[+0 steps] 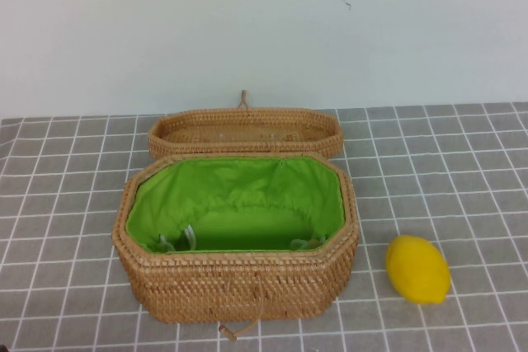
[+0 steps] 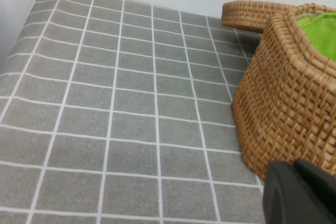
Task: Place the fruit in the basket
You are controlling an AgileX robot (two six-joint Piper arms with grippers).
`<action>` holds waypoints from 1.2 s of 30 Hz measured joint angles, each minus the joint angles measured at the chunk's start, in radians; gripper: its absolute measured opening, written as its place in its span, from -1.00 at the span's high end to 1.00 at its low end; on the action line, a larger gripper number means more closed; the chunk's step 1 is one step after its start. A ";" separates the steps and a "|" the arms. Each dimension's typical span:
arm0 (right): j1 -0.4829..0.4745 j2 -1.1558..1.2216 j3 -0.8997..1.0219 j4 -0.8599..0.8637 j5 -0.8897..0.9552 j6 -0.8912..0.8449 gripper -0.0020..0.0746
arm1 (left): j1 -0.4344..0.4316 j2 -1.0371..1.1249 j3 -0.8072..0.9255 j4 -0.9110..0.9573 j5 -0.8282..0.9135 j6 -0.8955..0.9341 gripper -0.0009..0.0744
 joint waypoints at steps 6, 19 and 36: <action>0.000 0.003 -0.153 0.000 0.162 0.065 0.95 | 0.000 0.000 0.000 0.000 0.000 0.000 0.97; 0.000 0.267 -0.580 -0.079 0.705 0.010 0.95 | 0.000 0.000 0.000 0.000 0.000 0.000 0.97; 0.000 0.379 -0.611 -0.008 0.619 0.285 0.95 | 0.000 0.000 0.000 0.000 0.000 0.000 0.97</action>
